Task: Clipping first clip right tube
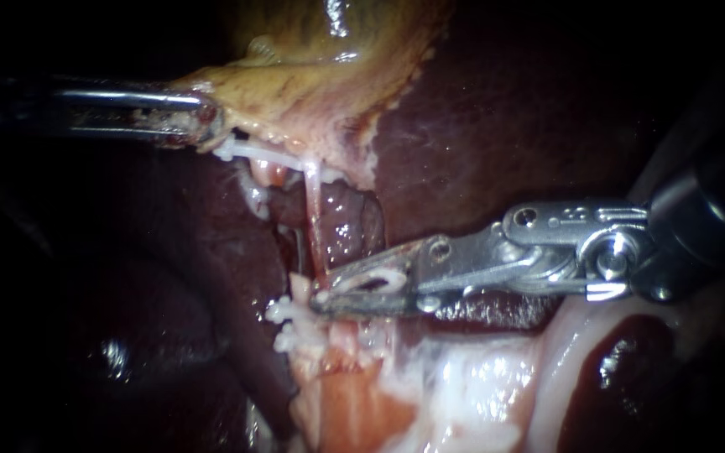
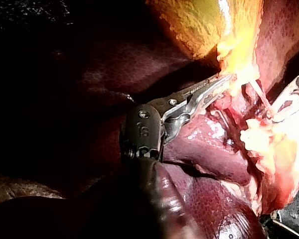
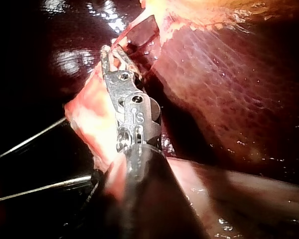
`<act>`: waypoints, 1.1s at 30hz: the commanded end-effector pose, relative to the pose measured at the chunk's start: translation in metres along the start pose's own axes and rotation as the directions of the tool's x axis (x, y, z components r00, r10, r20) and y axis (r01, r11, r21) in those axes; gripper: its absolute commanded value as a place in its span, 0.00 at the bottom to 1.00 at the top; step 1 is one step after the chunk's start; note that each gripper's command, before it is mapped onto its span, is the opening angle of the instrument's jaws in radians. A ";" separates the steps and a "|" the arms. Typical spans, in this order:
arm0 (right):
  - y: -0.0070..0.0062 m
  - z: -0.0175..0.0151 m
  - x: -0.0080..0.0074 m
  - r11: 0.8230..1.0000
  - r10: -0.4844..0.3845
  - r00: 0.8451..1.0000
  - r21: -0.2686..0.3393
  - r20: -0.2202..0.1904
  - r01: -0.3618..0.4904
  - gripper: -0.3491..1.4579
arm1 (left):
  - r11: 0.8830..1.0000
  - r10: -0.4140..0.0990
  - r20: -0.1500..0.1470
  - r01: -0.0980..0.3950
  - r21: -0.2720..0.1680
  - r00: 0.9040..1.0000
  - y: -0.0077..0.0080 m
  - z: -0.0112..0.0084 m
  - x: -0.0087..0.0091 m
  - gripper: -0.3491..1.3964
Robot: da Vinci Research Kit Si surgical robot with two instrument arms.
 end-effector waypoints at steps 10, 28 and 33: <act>0.0003 0.0003 -0.0005 1.000 -0.004 0.999 0.008 -0.039 0.005 0.46 | 1.000 0.000 0.000 0.000 0.000 1.000 0.0000 0.0000 0.0000 0.00; 0.0007 0.0052 -0.0035 0.997 0.024 0.997 0.071 -0.079 -0.018 0.47 | 1.000 0.000 0.000 0.000 0.000 1.000 0.0000 0.0000 0.0000 0.00; 0.0008 0.0071 -0.0036 0.992 0.024 0.995 0.125 -0.096 -0.012 0.47 | 1.000 0.000 0.000 0.000 0.001 1.000 0.0000 0.0002 0.0000 0.00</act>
